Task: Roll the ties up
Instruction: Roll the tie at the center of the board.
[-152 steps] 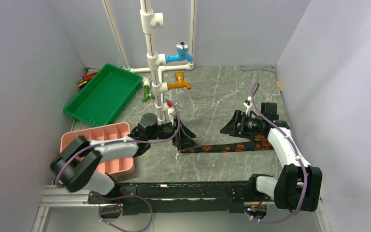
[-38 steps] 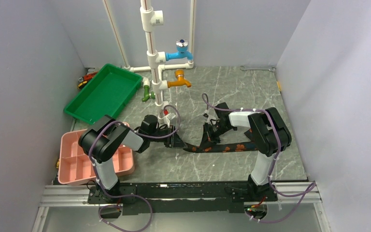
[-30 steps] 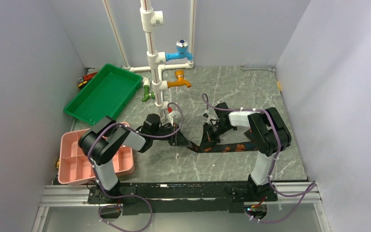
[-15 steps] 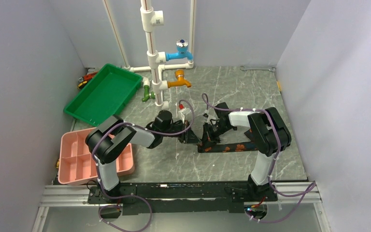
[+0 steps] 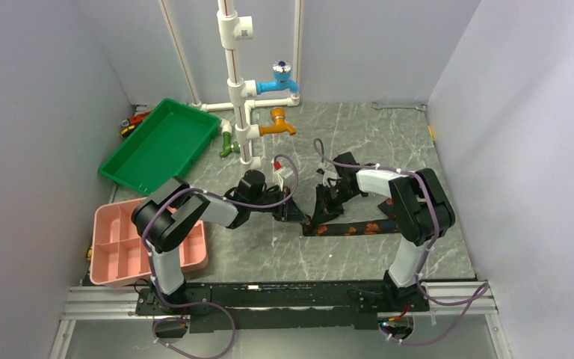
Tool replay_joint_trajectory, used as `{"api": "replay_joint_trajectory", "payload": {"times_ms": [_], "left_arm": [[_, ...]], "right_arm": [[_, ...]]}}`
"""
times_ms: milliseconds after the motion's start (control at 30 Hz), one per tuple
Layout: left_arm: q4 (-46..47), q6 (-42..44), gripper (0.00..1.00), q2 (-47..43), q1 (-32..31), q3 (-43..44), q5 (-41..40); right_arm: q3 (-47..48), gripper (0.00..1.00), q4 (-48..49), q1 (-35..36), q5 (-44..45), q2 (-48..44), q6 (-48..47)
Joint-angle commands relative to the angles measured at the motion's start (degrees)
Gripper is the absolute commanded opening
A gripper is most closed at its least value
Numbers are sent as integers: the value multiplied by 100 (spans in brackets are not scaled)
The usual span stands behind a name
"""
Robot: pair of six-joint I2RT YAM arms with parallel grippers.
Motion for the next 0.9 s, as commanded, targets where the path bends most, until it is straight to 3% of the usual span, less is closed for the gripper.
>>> {"api": "replay_joint_trajectory", "payload": {"times_ms": [0,267,567,700,867], "left_arm": [[-89,149,11,-186,26,47,46],[-98,96,12,52,-166,353,41],[-383,166,18,328,-421,743,-58],[-355,195,27,552,-491,912,79],[-249,16,37,928,-453,1031,255]], "right_arm": [[213,16,-310,-294,495,-420,-296],[32,20,-927,-1252,-219,-786,-658],[-354,45,-1267,-1683,-1133,-1076,-934],[-439,54,-1288,-1766,-1457,-1020,-1007],[-456,56,-1283,-1821,-1492,-836,-1014]]}}
